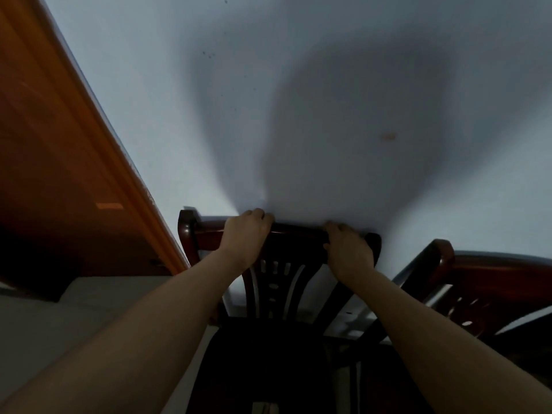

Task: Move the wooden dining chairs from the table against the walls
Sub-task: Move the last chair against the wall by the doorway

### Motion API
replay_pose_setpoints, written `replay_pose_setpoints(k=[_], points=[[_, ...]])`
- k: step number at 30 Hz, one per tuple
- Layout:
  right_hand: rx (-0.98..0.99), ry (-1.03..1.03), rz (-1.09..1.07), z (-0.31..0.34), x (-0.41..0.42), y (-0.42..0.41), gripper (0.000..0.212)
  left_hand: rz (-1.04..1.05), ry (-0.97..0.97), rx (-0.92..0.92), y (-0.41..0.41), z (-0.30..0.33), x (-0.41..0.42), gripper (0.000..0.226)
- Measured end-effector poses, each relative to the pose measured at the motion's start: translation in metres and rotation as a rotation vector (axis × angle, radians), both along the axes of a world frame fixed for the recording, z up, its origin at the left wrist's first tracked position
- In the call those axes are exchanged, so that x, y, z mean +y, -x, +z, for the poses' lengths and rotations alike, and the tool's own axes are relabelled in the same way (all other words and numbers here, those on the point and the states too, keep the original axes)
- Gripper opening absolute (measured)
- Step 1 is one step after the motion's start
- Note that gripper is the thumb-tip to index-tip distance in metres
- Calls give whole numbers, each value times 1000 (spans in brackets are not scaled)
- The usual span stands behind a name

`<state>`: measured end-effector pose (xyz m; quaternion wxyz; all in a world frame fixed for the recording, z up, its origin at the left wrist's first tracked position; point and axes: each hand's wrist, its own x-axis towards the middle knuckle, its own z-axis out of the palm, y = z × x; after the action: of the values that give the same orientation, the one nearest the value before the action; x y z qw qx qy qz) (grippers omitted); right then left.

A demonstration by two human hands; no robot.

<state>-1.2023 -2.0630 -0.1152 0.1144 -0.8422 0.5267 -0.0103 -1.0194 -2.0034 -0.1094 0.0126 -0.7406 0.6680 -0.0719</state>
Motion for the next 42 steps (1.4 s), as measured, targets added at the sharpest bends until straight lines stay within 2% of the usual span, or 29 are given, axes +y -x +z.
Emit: replay_pose_setpoints(k=[9,16,19,24,29,35,42], points=[[53,-6,-37,2,8,-3,41,-14,-34,59,1,4,10,36],[140,-78,-24,9,31,-6,68,-25,-155,119,6,11,25,67],[140,-91,-2,15,42,-6,77,-17,-168,96,10,16,37,67],[162,-112,61,28,66,-11,69,-7,-211,90,11,24,70,60],[153,-110,181,39,100,-11,71,96,-268,90,18,34,117,69],[104,-43,331,60,142,-13,58,224,-226,90,31,59,179,66],[92,3,484,75,194,-41,67,392,-163,106,22,79,249,64]])
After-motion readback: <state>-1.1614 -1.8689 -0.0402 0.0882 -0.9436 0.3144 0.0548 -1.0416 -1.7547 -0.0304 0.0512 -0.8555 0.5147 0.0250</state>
